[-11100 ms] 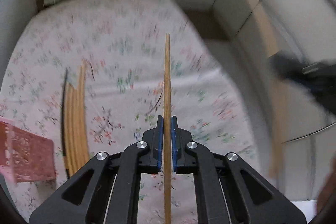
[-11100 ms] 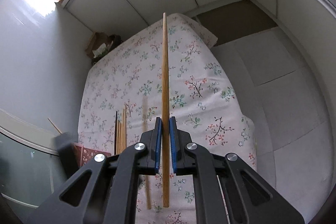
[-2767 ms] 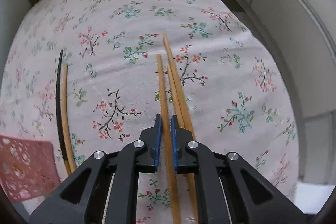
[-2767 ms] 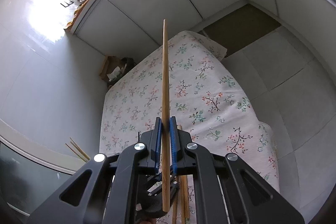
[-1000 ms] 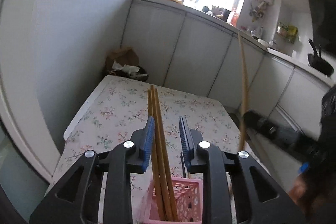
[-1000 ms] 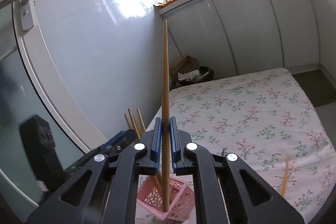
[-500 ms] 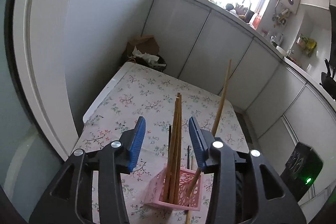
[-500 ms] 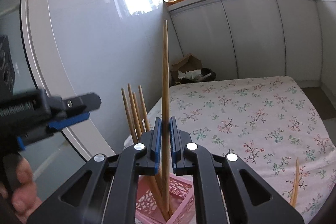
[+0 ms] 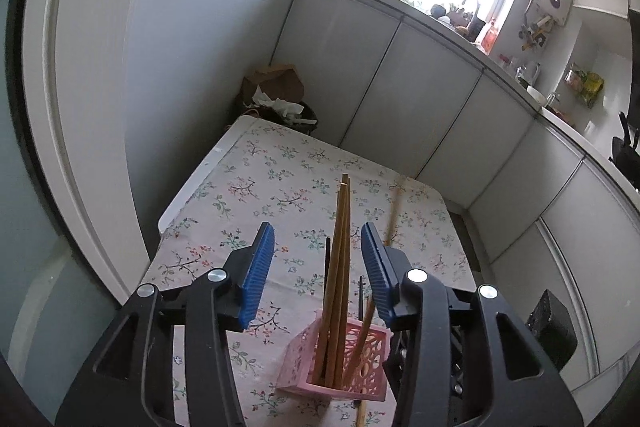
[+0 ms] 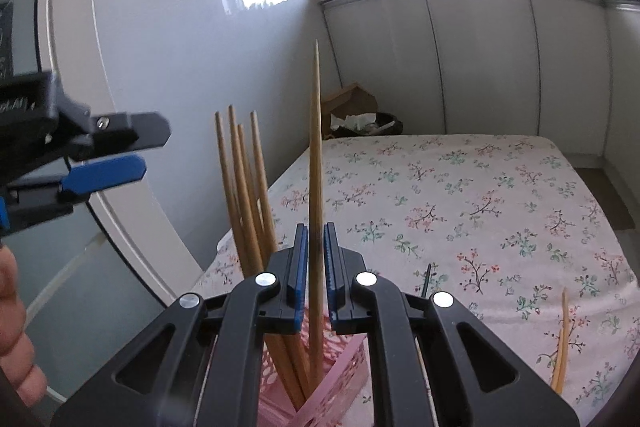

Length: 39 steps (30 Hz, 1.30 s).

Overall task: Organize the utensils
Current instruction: 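Open the left tool and move the right tool to the remaining chopsticks, then grasp a wooden chopstick beside the black one with the right tool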

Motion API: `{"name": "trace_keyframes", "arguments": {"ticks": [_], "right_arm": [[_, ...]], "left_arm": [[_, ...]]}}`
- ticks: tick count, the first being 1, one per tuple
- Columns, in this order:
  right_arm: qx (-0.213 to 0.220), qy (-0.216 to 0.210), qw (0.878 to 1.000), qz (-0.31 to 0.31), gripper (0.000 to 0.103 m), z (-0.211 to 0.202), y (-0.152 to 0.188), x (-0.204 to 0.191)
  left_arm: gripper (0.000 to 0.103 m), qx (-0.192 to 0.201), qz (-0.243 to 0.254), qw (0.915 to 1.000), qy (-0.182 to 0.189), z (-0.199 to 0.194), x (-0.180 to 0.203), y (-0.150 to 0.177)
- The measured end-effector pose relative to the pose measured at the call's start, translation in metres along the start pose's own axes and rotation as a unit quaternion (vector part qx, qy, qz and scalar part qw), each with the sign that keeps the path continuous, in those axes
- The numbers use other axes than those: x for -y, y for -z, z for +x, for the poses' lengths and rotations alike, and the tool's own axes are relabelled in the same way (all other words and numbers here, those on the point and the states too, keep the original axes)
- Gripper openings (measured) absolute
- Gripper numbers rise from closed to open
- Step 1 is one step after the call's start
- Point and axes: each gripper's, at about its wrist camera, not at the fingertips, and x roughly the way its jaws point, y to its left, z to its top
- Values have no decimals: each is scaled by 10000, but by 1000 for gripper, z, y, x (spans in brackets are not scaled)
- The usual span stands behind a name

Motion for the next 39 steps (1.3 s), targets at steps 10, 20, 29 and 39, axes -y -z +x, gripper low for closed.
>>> {"name": "trace_keyframes", "arguments": {"ticks": [10, 20, 29, 39], "right_arm": [[-538, 224, 9964, 620, 9, -37, -13, 40], [-2601, 558, 9560, 1240, 9, 8, 28, 86], [-2991, 617, 9440, 1246, 10, 59, 49, 80], [-3063, 782, 9475, 484, 14, 72, 54, 64]], "left_arm": [[42, -37, -29, 9998, 216, -5, 11, 0], [48, -405, 280, 9985, 240, -4, 41, 8], [58, -450, 413, 9974, 375, -7, 54, 9], [58, -562, 330, 9970, 427, 2, 54, 10]]}}
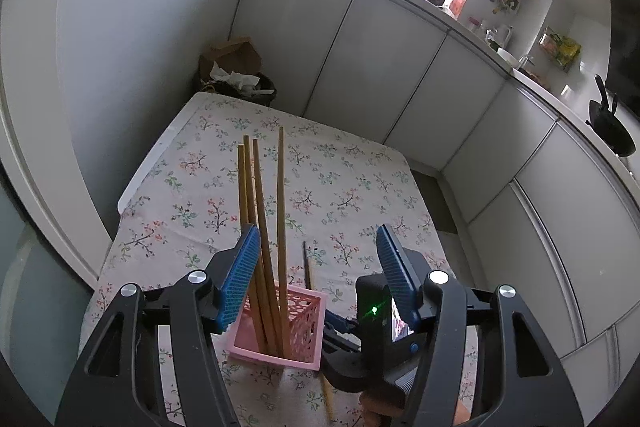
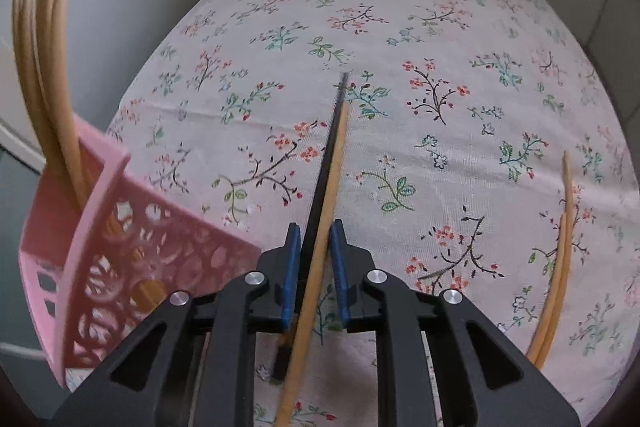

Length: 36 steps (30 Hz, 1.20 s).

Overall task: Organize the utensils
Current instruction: 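Grasp a wooden chopstick beside the black one with the right tool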

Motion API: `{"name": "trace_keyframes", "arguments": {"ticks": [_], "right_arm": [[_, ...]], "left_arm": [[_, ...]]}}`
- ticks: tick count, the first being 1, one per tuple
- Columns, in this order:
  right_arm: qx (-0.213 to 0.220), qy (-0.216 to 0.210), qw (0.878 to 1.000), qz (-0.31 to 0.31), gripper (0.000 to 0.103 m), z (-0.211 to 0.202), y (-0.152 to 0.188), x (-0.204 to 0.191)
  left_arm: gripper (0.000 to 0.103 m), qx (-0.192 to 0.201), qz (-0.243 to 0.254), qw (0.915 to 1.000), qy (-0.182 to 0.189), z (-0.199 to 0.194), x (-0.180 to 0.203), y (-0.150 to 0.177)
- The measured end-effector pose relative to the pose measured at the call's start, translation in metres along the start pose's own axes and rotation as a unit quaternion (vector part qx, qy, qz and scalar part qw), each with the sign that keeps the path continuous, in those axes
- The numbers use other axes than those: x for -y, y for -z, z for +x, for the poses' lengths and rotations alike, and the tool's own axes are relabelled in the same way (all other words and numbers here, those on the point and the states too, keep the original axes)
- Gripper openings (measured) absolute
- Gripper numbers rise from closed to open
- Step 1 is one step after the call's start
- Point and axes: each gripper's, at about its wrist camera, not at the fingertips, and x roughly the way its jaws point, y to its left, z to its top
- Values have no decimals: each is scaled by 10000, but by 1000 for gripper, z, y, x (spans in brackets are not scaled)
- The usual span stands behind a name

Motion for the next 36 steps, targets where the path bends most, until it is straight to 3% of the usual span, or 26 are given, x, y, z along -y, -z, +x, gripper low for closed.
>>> {"name": "trace_keyframes", "arguments": {"ticks": [6, 16, 27, 34, 36], "right_arm": [[-401, -24, 9985, 379, 13, -16, 9, 28], [-717, -583, 9888, 1171, 13, -35, 33, 83], [-852, -1253, 9769, 1507, 16, -39, 45, 109], [-773, -979, 9857, 1132, 9, -35, 44, 102], [-759, -728, 9909, 838, 8, -35, 43, 92]], "left_arm": [[58, -60, 59, 9999, 146, 1, 11, 3], [58, -543, 555, 9958, 480, 24, 63, 22], [58, -689, 767, 9940, 373, 36, 87, 32], [58, -727, 791, 9939, 259, 40, 96, 36], [58, -749, 788, 9939, 208, 42, 99, 37]]}}
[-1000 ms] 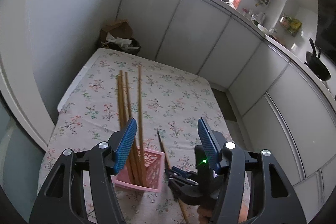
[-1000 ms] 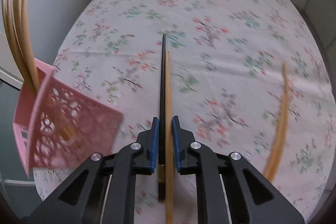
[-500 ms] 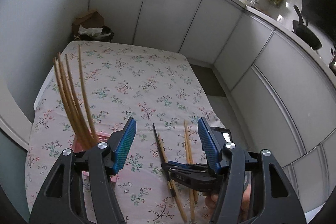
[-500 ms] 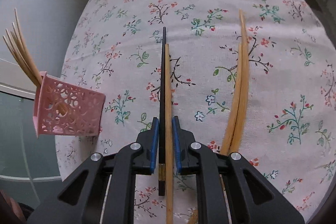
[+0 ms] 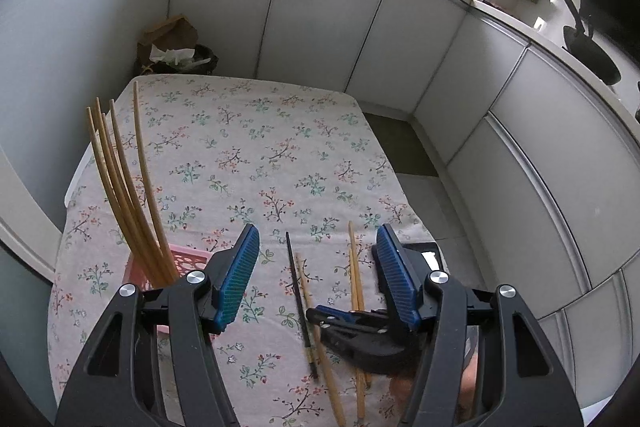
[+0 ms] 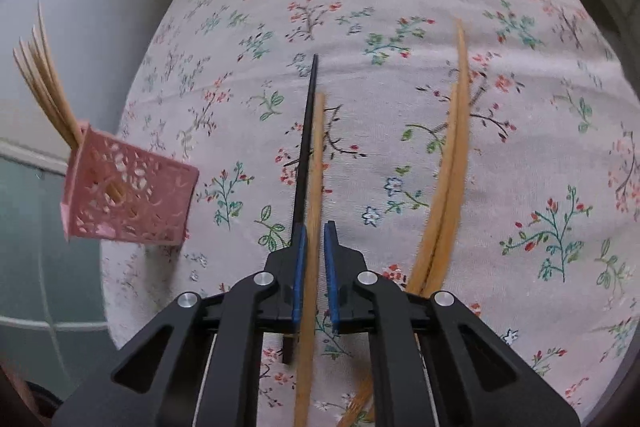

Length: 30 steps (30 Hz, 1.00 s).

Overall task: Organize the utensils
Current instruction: 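Grasp a wooden chopstick beside the black one with the right tool, then grasp the black chopstick with the left tool while the right tool lifts its wooden one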

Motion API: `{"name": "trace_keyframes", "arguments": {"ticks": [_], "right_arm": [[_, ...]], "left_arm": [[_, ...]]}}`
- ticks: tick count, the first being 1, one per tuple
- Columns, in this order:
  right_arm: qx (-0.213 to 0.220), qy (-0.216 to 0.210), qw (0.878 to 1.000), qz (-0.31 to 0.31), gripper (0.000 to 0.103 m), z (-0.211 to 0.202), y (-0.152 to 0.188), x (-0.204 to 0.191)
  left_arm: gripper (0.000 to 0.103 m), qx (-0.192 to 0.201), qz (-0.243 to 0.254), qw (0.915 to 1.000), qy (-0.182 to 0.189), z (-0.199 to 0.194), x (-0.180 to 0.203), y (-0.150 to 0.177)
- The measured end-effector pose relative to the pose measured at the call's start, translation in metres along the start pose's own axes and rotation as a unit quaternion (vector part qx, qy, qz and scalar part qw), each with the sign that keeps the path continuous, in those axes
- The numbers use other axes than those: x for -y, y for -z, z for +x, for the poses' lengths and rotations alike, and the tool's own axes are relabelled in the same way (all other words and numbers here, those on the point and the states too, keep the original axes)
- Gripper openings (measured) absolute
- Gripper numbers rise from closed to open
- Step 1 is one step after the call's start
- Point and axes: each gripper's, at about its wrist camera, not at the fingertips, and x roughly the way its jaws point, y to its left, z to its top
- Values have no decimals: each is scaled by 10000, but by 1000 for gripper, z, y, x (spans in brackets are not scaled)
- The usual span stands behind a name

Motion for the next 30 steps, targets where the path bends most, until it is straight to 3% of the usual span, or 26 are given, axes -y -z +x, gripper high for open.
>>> {"name": "trace_keyframes", "arguments": {"ticks": [3, 7, 12, 17, 23, 25, 30], "right_arm": [[30, 368, 9989, -277, 8, 1, 1, -12], [30, 268, 9996, -31, 7, -9, 1, 2], [783, -205, 9960, 389, 7, -84, -3, 32], [1317, -123, 9899, 504, 7, -136, 0, 54], [1722, -170, 9832, 580, 7, -174, 7, 67], [1831, -182, 9813, 561, 7, -180, 7, 66], [2035, -268, 9777, 445, 7, -189, 10, 57]], "left_arm": [[58, -17, -45, 10000, -44, 2, 2, -1], [58, -68, -261, 9995, -145, 2, -3, -1], [58, -230, -196, 9991, -297, 10, 6, 2], [58, -673, 85, 9960, -589, 41, 20, 11], [55, -1515, 498, 9811, -1096, 102, 25, 31], [43, -1751, 622, 9744, -1268, 124, 23, 36], [35, -2396, 400, 9594, -1433, 170, 13, 55]]}}
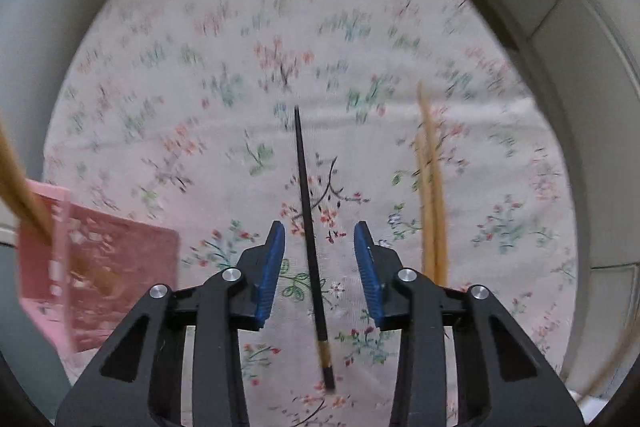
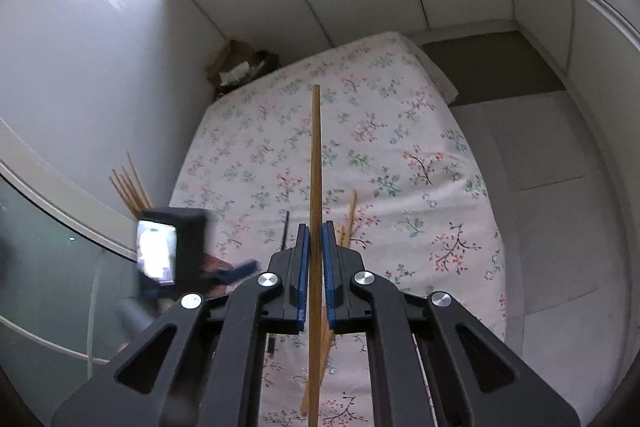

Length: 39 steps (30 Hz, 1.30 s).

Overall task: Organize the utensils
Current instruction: 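Grasp the black chopstick with the left tool while the right tool lifts its wooden one, then insert the black chopstick into the pink basket and open the left tool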

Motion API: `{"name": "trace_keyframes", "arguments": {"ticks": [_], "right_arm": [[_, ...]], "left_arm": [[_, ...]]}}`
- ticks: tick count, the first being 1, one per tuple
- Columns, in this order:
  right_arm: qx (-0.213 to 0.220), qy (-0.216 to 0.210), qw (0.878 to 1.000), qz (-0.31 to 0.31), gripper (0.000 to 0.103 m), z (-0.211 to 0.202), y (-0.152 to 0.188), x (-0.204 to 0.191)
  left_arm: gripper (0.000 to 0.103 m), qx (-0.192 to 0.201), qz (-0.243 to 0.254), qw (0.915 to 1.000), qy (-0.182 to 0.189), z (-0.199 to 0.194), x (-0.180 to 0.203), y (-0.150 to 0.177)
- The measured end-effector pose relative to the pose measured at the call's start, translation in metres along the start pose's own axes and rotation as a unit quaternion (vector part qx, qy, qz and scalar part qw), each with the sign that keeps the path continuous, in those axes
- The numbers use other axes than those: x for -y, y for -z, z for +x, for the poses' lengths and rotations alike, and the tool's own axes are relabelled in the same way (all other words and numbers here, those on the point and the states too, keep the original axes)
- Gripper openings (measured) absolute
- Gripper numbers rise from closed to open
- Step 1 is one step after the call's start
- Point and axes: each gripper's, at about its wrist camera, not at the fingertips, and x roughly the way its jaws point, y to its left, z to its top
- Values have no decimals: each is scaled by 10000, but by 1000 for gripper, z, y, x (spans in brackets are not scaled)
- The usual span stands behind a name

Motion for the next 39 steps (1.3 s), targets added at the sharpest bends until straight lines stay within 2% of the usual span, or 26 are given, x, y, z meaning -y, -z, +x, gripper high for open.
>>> {"name": "trace_keyframes", "arguments": {"ticks": [3, 5, 6, 10, 15, 17, 18, 21, 24, 27, 31, 34, 36, 39], "right_arm": [[70, -53, 10000, -20, 7, -4, 1, -1], [85, -70, 9999, -9, 7, -4, 1, 1], [91, -82, 9999, 3, 7, -4, 1, 2], [163, -154, 9997, 38, 7, -6, -1, 1], [310, -196, 9993, 36, 7, -9, -3, -2], [344, -216, 9992, 24, 7, -10, -3, -4], [359, -214, 9991, 15, 7, -10, -3, -5], [416, -201, 9989, -17, 7, -8, -2, -10], [538, -182, 9984, -5, 7, -9, -2, -14], [722, -170, 9972, -19, 7, -12, -3, -19], [934, -231, 9954, -22, 7, -13, -4, -26], [1051, -292, 9940, -41, 7, -11, -5, -33], [1163, -332, 9926, -78, 7, -10, -5, -40], [1346, -424, 9899, -150, 7, -10, -4, -53]], "left_arm": [[33, -23, 71, 9998, -175, 12, 2, -1], [21, 60, 79, 9999, -78, 14, 2, -1], [6, 62, 103, 9999, 54, 14, 4, -1], [4, 106, 187, 9994, 286, 9, 9, 6], [4, 845, 263, 9923, 872, -42, 11, 14], [4, 1319, 235, 9847, 1112, -73, 5, 18], [4, 1639, 234, 9788, 1204, -92, -1, 22], [4, 2280, 171, 9616, 1517, -126, -16, 26], [4, 2659, 14, 9505, 1606, -143, -30, 22], [4, 3126, -283, 9327, 1778, -162, -62, 25], [4, 3889, -513, 9039, 1705, -190, -98, 32], [4, 4287, -818, 8831, 1723, -200, -127, 42], [4, 4445, -945, 8742, 1710, -199, -143, 45], [4, 4599, -985, 8684, 1568, -194, -156, 49]]}}
